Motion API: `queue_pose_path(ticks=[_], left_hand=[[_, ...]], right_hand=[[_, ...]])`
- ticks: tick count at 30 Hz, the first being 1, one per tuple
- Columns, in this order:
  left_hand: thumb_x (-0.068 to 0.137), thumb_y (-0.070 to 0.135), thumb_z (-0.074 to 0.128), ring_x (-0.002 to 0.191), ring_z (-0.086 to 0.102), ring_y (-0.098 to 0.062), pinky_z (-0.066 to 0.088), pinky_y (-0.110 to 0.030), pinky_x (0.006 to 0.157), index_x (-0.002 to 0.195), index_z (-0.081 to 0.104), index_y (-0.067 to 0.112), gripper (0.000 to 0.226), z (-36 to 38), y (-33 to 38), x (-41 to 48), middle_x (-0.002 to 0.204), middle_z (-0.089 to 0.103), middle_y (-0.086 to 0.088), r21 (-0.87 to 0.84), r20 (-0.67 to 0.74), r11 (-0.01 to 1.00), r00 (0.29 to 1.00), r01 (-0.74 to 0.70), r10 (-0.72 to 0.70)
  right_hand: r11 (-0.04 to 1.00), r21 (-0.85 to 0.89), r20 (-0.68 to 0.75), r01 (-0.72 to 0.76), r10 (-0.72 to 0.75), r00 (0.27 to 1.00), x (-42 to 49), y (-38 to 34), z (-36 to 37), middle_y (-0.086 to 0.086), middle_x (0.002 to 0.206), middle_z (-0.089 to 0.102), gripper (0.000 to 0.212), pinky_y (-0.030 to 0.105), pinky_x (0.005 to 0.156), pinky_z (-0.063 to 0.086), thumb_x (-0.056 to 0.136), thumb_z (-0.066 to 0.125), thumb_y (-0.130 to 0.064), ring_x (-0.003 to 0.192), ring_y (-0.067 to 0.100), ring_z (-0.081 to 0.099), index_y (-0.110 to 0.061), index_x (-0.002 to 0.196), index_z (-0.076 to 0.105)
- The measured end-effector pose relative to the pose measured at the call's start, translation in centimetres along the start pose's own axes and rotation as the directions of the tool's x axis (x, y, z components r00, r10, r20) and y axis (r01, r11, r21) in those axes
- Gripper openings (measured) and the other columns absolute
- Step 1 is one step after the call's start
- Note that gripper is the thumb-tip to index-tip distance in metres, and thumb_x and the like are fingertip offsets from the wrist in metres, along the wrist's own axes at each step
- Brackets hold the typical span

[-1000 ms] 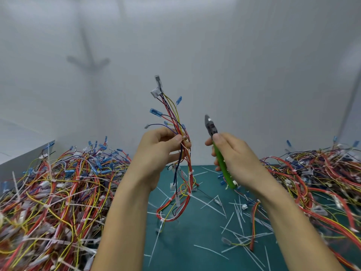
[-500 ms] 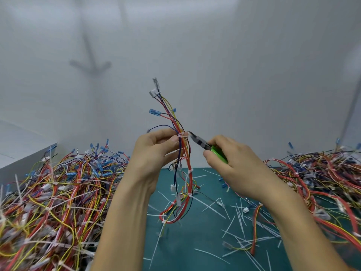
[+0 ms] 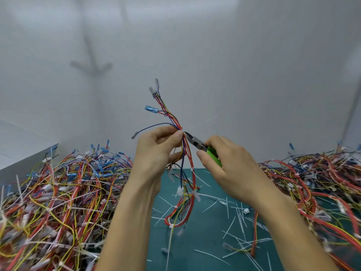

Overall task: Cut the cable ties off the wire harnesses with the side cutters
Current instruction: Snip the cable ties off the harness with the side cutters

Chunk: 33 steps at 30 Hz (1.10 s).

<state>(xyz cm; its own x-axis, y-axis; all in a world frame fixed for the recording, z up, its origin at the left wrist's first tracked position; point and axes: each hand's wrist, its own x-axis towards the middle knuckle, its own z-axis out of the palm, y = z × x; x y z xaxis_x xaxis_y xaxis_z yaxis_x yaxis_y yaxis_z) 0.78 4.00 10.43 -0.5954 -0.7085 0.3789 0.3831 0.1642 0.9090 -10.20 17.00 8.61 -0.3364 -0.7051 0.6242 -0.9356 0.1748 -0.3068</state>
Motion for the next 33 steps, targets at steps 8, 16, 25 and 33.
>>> queue_pose_path(ticks=[8,16,25,33], left_hand=[[0.086,0.013,0.071,0.072,0.070,-0.010,0.059,-0.024,0.064,0.088,0.072,0.014,0.002,-0.14,-0.03,0.00,0.080,0.075,-0.003,0.004,-0.001,1.000,1.000,-0.016,0.016],[0.087,0.014,0.071,0.078,0.071,-0.014,0.061,-0.027,0.068,0.088,0.072,0.014,0.002,-0.19,-0.03,0.02,0.085,0.076,-0.005,0.056,-0.008,0.998,0.999,-0.036,0.037],[0.086,0.014,0.073,0.075,0.071,-0.012,0.060,-0.026,0.066,0.090,0.072,0.012,0.005,-0.14,-0.16,0.01,0.082,0.075,-0.003,0.075,0.005,0.997,0.999,-0.033,0.033],[0.086,0.012,0.073,0.073,0.072,-0.012,0.062,-0.030,0.068,0.091,0.072,0.011,0.005,-0.11,-0.20,-0.04,0.080,0.075,-0.002,0.074,0.007,0.997,1.000,-0.031,0.030]], right_hand=[[0.995,0.084,0.018,-0.053,0.051,0.999,0.06,-0.42,-0.03,-0.008,0.067,0.046,0.029,0.027,0.055,0.026,0.099,0.039,-0.048,0.064,0.010,0.044,-0.023,0.086,0.048],[0.991,0.116,0.043,-0.065,0.060,0.997,0.03,-0.56,-0.14,-0.003,0.063,0.048,0.034,0.032,0.054,0.027,0.100,0.038,-0.047,0.060,0.014,0.043,-0.021,0.083,0.051],[0.982,0.157,0.090,-0.108,0.094,0.991,-0.02,-0.44,-0.43,-0.001,0.062,0.049,0.034,0.034,0.057,0.030,0.101,0.041,-0.044,0.060,0.015,0.042,-0.019,0.083,0.056],[0.981,0.153,0.097,-0.118,0.104,0.990,0.00,-0.31,-0.48,-0.003,0.061,0.049,0.035,0.030,0.053,0.028,0.100,0.041,-0.045,0.058,0.012,0.041,-0.021,0.080,0.055]])
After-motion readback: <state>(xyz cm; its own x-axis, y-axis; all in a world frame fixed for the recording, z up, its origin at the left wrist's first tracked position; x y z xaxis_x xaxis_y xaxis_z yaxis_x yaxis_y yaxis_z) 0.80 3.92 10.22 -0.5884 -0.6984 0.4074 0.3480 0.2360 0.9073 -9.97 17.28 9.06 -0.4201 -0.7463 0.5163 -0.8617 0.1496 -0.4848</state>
